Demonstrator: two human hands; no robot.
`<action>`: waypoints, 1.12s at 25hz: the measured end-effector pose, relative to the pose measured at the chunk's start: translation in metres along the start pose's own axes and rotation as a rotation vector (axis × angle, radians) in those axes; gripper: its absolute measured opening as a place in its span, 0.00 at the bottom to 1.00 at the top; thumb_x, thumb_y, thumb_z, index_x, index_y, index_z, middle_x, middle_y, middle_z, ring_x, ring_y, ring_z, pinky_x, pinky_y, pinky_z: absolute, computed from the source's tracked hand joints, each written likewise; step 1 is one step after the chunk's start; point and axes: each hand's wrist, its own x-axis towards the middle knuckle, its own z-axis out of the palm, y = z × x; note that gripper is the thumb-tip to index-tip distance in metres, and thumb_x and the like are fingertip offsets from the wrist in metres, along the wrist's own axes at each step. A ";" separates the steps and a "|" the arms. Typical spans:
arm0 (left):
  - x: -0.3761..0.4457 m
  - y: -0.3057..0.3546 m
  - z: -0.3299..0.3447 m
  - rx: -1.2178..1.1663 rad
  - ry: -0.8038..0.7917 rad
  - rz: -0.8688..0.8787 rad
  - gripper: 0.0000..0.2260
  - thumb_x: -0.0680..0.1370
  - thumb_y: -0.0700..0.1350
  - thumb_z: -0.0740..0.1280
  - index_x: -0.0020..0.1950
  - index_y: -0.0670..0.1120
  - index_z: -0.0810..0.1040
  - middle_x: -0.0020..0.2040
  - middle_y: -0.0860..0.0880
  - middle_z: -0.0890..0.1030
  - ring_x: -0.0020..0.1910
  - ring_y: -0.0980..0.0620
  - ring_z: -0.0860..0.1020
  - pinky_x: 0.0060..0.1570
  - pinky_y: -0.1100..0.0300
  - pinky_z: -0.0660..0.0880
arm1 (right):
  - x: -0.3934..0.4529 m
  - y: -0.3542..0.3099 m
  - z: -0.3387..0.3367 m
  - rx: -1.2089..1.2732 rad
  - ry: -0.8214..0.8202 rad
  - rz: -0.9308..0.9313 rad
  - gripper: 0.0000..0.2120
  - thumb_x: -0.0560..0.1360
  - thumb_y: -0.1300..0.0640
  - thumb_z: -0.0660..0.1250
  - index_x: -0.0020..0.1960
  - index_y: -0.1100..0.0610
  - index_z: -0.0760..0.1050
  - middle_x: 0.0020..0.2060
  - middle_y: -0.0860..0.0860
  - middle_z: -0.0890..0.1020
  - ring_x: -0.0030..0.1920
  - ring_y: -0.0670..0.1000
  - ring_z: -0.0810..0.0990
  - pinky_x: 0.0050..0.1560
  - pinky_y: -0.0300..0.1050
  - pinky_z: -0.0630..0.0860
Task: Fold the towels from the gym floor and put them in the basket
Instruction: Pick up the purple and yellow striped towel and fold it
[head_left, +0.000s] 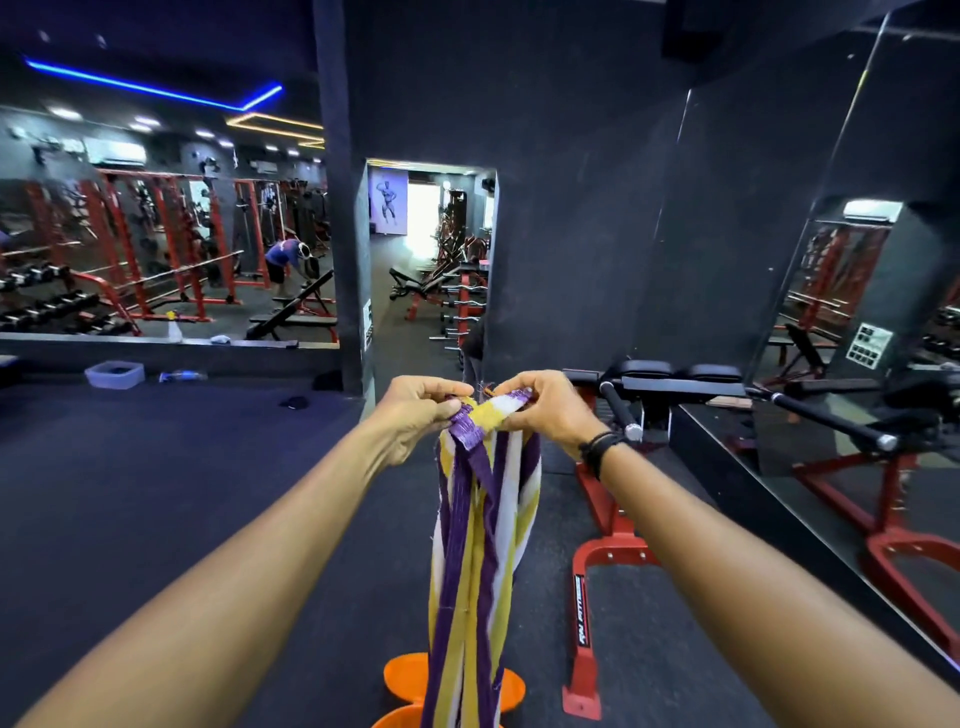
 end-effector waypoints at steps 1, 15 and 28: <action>0.000 0.000 0.001 -0.016 -0.011 0.007 0.10 0.76 0.29 0.65 0.46 0.43 0.81 0.38 0.48 0.83 0.38 0.55 0.80 0.43 0.67 0.79 | 0.000 0.000 0.002 -0.117 0.082 -0.030 0.06 0.64 0.63 0.76 0.38 0.56 0.81 0.32 0.52 0.81 0.34 0.44 0.74 0.40 0.46 0.76; -0.005 -0.004 0.009 0.051 -0.059 0.069 0.13 0.64 0.40 0.79 0.46 0.41 0.84 0.44 0.43 0.85 0.44 0.50 0.83 0.52 0.58 0.80 | 0.002 0.002 0.001 -0.234 0.052 -0.028 0.23 0.70 0.44 0.73 0.31 0.63 0.75 0.26 0.52 0.70 0.29 0.46 0.66 0.30 0.41 0.61; 0.020 0.032 -0.036 0.685 -0.134 0.242 0.16 0.75 0.32 0.68 0.32 0.50 0.81 0.33 0.52 0.79 0.37 0.54 0.74 0.42 0.58 0.70 | -0.009 0.028 -0.031 -0.751 -0.493 0.032 0.20 0.62 0.40 0.78 0.37 0.56 0.79 0.29 0.49 0.76 0.33 0.48 0.74 0.36 0.42 0.71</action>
